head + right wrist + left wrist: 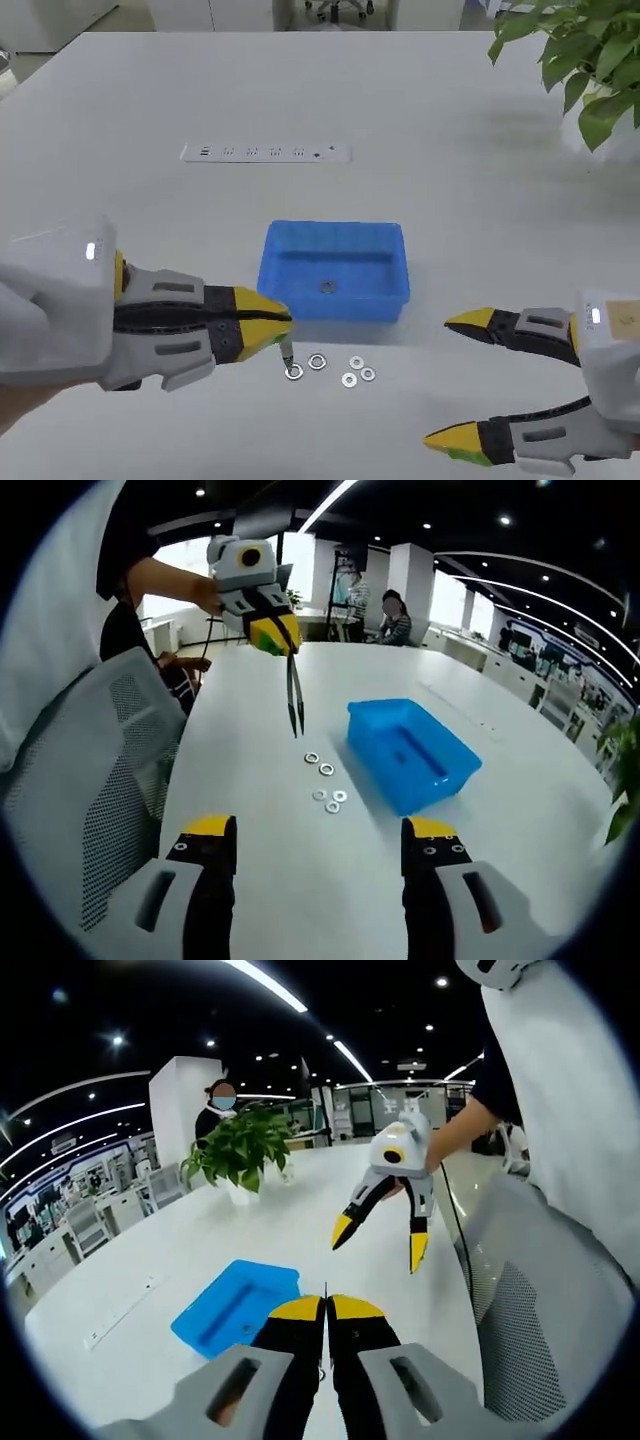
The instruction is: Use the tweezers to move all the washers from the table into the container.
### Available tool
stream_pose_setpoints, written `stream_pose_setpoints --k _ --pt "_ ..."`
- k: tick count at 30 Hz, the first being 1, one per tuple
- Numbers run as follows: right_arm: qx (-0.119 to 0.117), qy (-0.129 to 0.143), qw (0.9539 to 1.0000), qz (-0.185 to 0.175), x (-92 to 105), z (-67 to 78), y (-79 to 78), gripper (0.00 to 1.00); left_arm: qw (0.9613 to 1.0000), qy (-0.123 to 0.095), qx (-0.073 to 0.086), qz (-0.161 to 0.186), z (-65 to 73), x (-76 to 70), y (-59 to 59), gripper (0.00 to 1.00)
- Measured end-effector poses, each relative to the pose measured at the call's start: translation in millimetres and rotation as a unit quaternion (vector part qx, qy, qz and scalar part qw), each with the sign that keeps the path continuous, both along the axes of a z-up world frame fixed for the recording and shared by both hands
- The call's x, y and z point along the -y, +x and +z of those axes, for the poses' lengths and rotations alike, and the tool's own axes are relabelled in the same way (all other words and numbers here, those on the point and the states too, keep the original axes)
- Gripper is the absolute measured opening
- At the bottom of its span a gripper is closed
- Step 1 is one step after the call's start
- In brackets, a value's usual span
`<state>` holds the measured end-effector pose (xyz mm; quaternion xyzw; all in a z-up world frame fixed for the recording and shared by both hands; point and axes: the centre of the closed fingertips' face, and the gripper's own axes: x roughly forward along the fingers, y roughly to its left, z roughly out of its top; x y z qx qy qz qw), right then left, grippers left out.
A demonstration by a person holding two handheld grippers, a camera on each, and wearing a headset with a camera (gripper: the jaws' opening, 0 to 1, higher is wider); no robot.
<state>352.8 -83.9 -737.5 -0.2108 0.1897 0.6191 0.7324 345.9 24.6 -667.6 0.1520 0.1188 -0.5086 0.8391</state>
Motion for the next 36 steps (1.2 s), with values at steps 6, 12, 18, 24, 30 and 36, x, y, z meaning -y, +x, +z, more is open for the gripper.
stream_pose_setpoints --k 6,12,18,24,30,36 --pt "-0.03 0.02 0.9989 -0.029 5.1 1.4 3.8 0.76 1.0 -0.003 -0.006 -0.002 -4.3 3.2 1.3 0.05" --pt "-0.037 0.014 0.9986 -0.034 9.6 -6.0 4.4 0.77 0.9999 -0.002 -0.013 0.001 -11.3 0.6 7.4 0.05" --pt "-0.016 0.002 0.9996 -0.025 11.0 -10.4 5.0 0.81 1.0 0.0 -0.002 -0.002 -17.4 1.1 9.2 0.04" --pt "-0.021 0.007 0.9994 -0.028 9.7 -10.1 5.5 0.82 1.0 0.003 -0.006 -0.003 -24.9 3.6 10.9 0.05" --pt "-0.032 0.012 0.9988 -0.033 7.7 -12.6 4.9 0.81 1.0 0.0 -0.004 0.0 -26.4 5.8 15.6 0.05" --pt "-0.04 0.011 0.9986 -0.033 6.1 -16.3 2.3 0.81 1.0 0.002 -0.009 0.004 -30.4 3.3 18.7 0.05"
